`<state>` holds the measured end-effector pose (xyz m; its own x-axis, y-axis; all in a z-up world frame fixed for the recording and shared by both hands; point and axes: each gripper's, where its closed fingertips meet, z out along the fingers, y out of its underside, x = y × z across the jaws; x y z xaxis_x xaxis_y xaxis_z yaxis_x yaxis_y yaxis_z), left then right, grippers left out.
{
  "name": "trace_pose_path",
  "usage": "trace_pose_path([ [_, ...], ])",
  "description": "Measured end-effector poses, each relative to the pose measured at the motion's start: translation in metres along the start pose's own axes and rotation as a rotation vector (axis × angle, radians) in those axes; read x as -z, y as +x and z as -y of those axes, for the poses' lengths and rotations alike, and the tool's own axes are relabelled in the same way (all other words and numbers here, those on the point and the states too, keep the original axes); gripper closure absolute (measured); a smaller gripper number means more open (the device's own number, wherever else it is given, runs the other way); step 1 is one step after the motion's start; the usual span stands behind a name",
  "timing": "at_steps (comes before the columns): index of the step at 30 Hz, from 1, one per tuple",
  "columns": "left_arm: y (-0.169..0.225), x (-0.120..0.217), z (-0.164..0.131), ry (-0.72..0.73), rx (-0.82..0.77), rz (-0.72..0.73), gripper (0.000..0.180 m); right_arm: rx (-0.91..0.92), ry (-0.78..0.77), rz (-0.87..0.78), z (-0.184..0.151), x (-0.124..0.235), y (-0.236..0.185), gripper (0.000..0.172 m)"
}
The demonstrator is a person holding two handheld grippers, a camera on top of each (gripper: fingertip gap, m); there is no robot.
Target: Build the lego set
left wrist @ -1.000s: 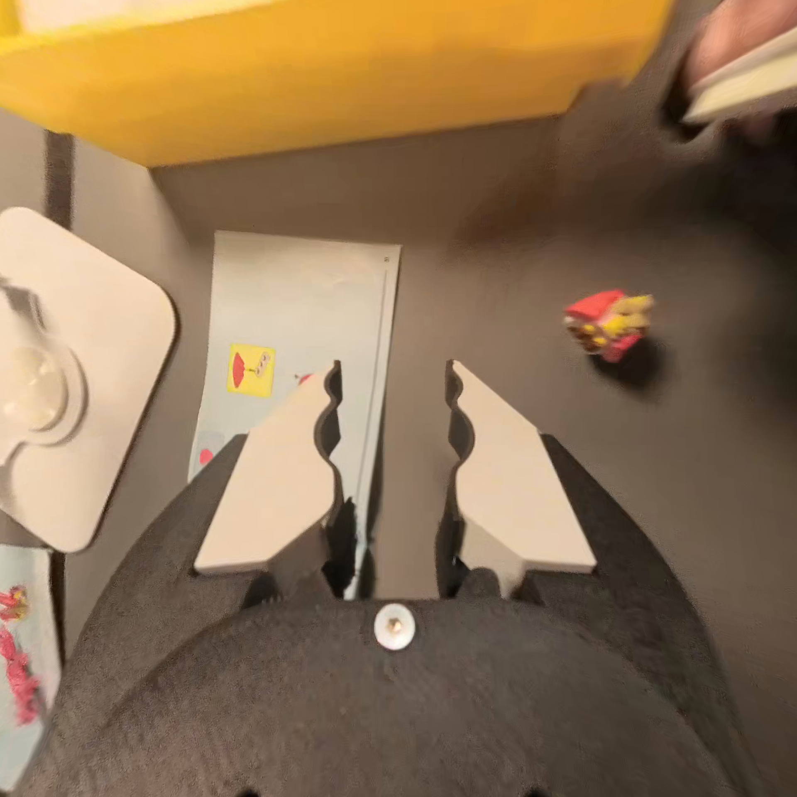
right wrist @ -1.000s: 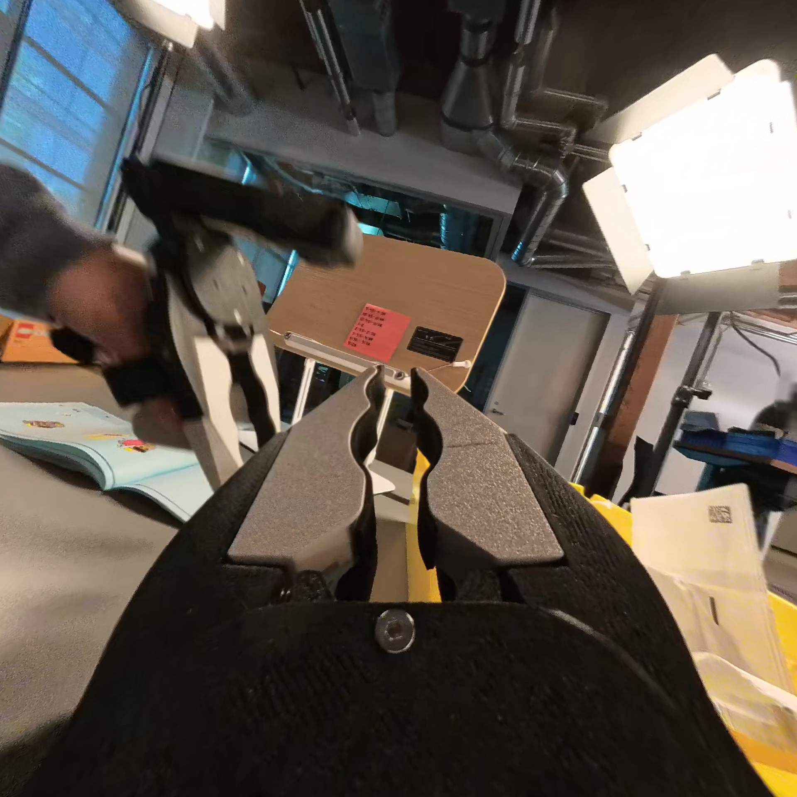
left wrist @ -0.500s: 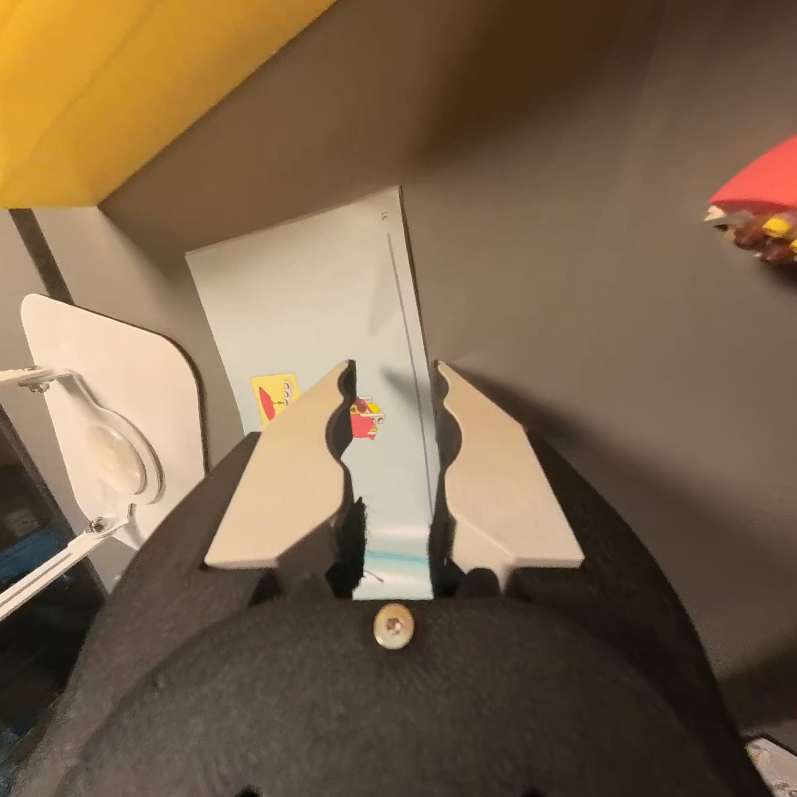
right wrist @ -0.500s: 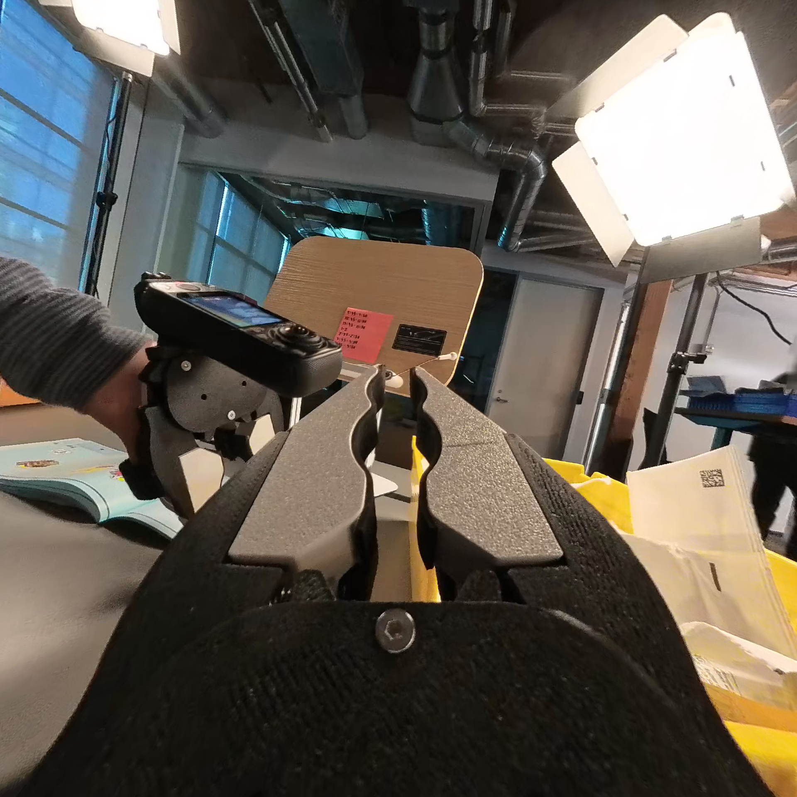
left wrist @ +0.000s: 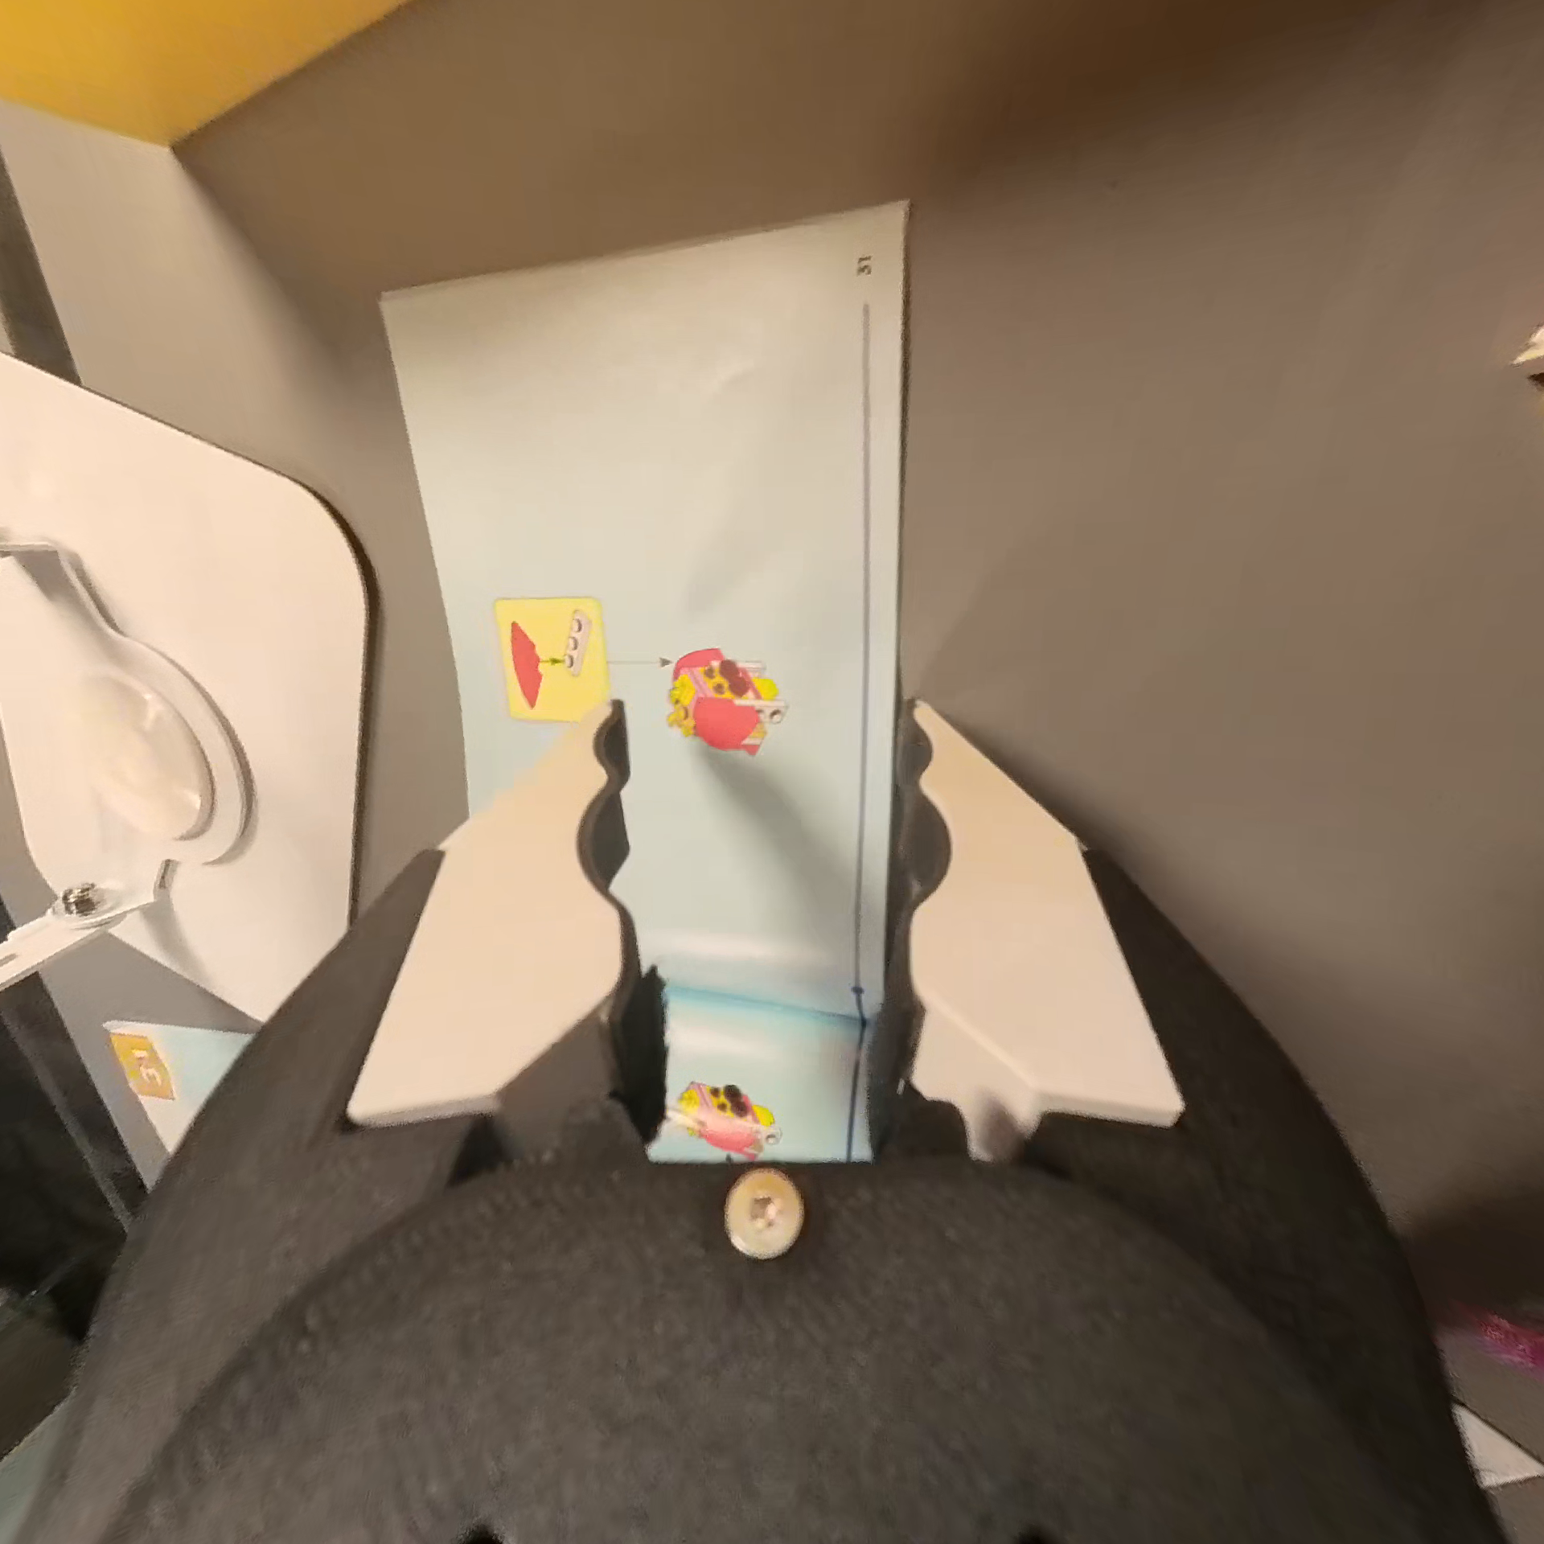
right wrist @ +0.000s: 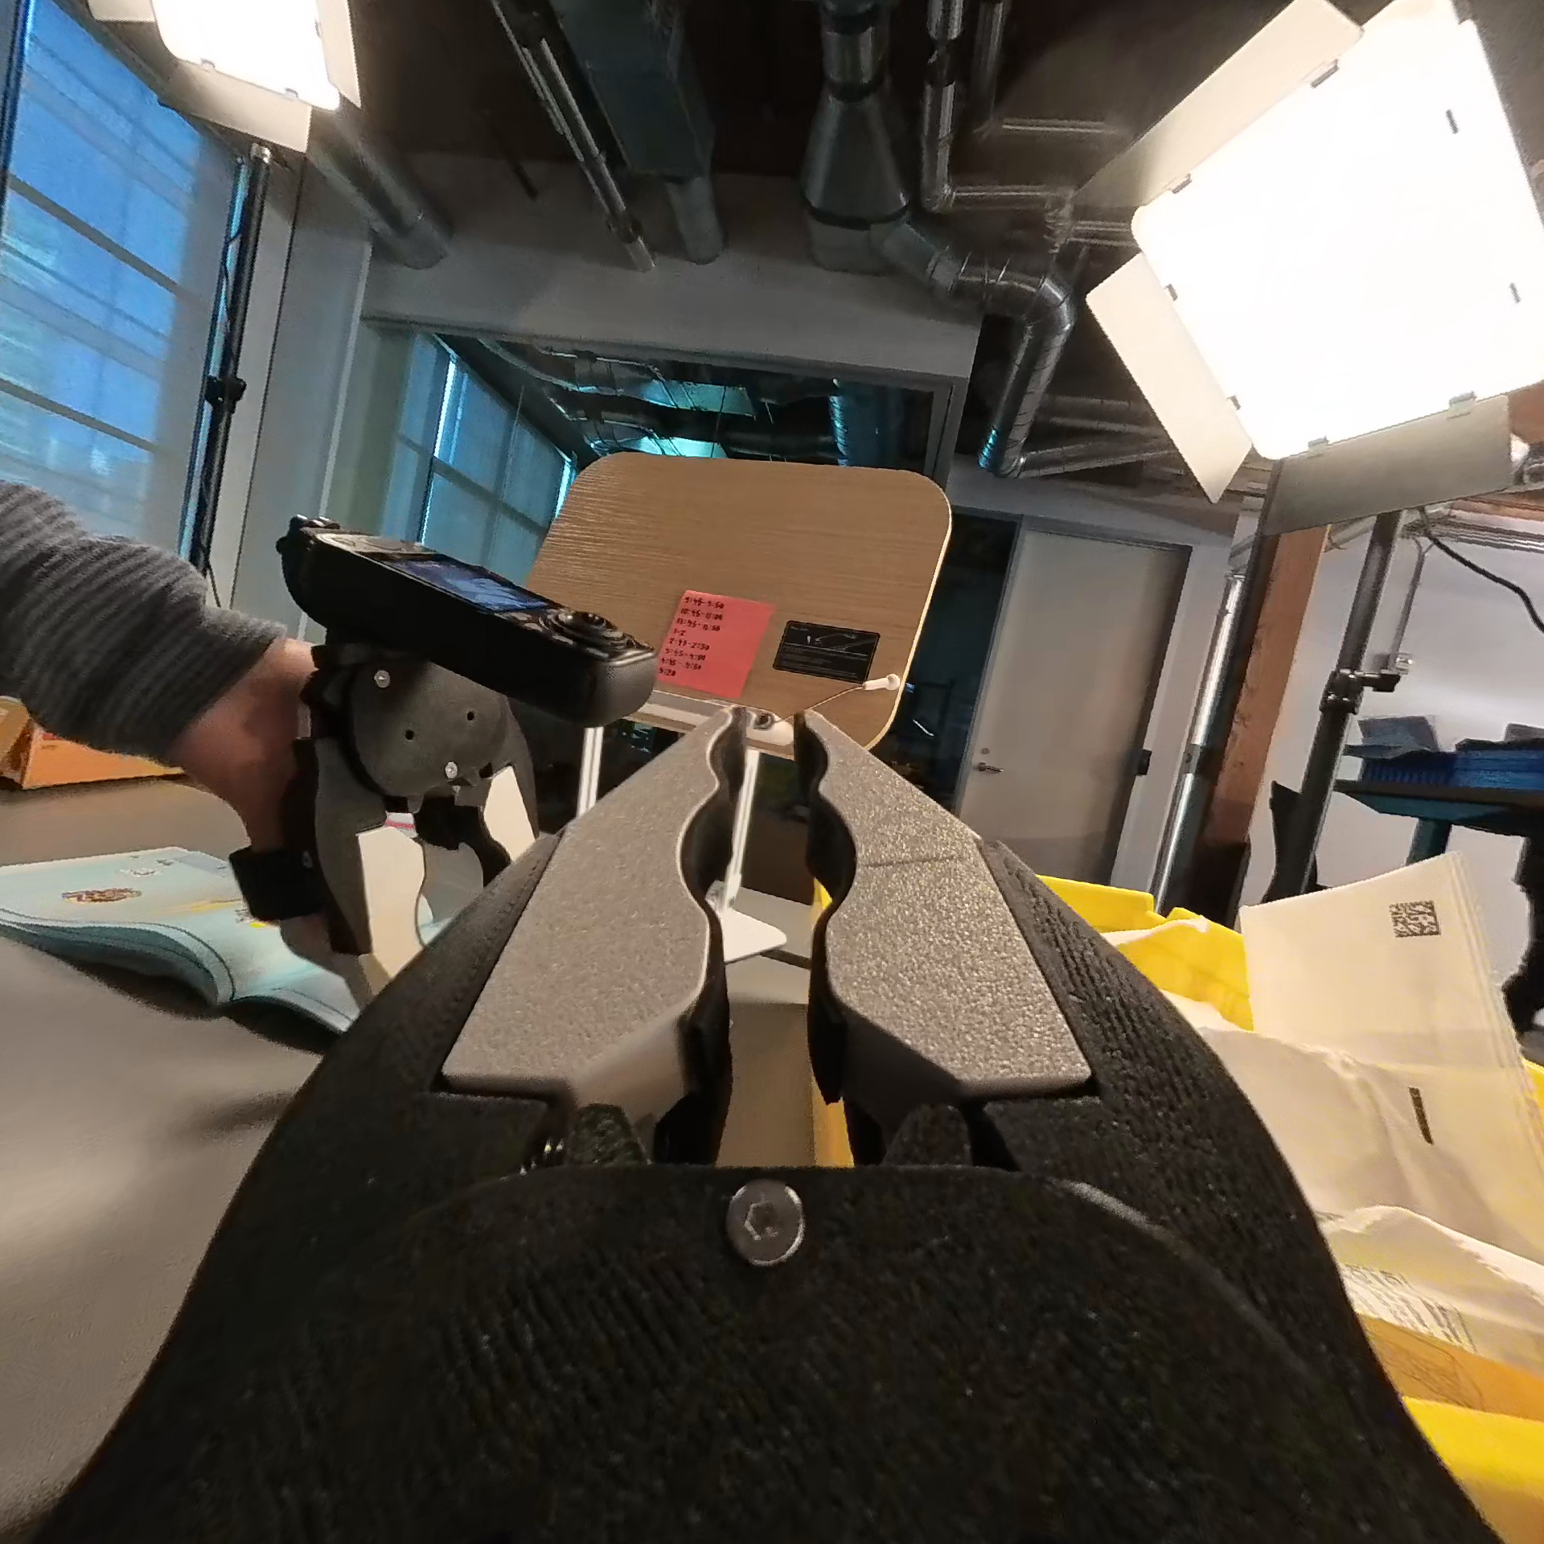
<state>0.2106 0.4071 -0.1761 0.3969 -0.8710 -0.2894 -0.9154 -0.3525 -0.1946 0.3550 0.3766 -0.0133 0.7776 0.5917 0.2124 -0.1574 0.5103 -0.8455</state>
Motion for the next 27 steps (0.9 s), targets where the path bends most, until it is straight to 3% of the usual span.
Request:
trace_pose_path([
  [7, -0.011, 0.003, -0.001, 0.034, 0.070, 0.016, 0.130, -0.010, -0.005, 0.006, -0.002, -0.001, 0.000, 0.163],
  [15, -0.004, -0.002, -0.006, 0.050, 0.135, -0.044, 0.164, -0.007, -0.011, 0.012, -0.003, -0.001, -0.002, 0.163],
  [18, -0.018, 0.001, -0.008, 0.068, 0.149, 0.031, 0.180, -0.004, -0.012, 0.012, -0.003, -0.001, -0.002, 0.163],
  [22, -0.018, 0.001, -0.010, 0.090, 0.188, 0.001, 0.180, -0.001, -0.015, 0.014, -0.004, -0.002, -0.003, 0.164],
  [27, -0.012, -0.005, -0.001, 0.111, 0.191, -0.030, 0.129, 0.003, -0.018, 0.016, -0.004, -0.002, -0.003, 0.164],
])
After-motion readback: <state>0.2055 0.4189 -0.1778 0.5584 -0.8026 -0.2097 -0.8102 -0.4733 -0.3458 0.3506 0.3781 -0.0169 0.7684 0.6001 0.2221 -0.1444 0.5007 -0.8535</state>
